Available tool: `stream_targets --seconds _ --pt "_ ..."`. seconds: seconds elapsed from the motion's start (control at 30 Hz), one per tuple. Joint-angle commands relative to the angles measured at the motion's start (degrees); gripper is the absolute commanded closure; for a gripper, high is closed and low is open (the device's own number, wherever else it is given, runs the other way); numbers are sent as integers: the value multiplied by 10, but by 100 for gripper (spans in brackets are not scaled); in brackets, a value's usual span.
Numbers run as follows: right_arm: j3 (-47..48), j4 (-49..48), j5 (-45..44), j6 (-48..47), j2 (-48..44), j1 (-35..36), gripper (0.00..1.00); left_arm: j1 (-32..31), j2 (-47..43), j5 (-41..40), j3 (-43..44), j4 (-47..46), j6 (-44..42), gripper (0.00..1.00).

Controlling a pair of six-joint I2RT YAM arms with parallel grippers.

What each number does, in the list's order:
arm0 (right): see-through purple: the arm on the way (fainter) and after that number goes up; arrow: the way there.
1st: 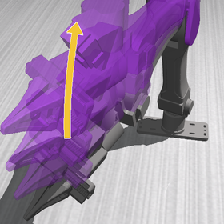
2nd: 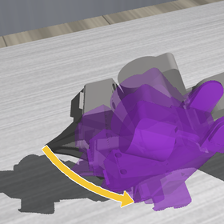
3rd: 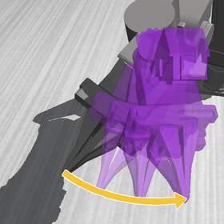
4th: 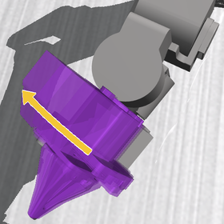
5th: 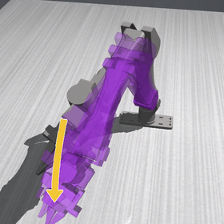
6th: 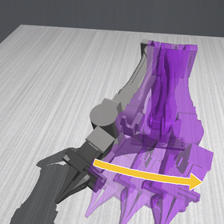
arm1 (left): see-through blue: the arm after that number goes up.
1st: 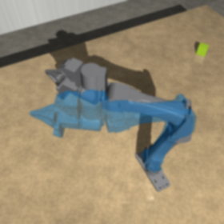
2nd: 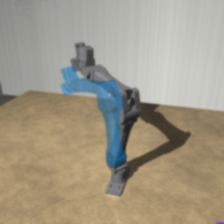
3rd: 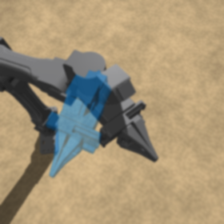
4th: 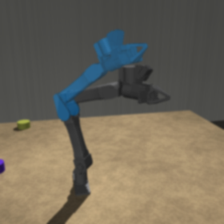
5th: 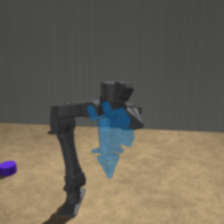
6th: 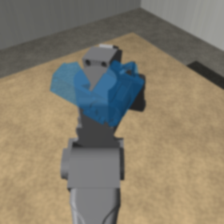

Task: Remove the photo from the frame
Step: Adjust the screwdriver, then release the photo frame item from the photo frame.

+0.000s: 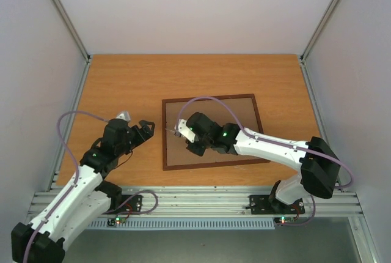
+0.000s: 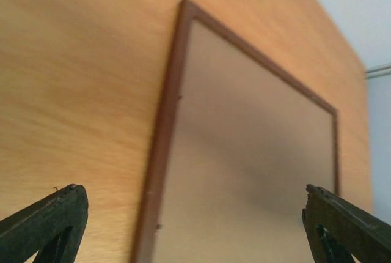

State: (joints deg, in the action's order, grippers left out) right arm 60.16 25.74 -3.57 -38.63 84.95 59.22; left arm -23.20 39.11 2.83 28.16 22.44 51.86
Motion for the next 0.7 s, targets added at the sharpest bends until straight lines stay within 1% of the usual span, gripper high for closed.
stream_targets --seconds 0.0,0.07,0.2,0.3,0.4,0.53,0.67 --pt "-10 -2 30 -75 -12 -17 99 41 15 33 -20 41 -50 3" --pt "-4 11 60 -92 -5 -24 99 61 14 50 -28 44 -56 1" --pt "10 27 64 -131 34 -30 99 92 29 68 -37 57 -78 1" --pt "4 4 85 -162 59 -37 99 101 65 100 -43 39 -90 1" --pt "-19 -34 100 -202 67 -37 99 107 123 148 -43 6 -101 1" --pt "-39 -54 95 -253 73 -37 99 110 205 212 -35 -37 -111 6" --pt "-36 -23 111 -273 80 -49 99 111 254 259 -40 -88 -106 12"
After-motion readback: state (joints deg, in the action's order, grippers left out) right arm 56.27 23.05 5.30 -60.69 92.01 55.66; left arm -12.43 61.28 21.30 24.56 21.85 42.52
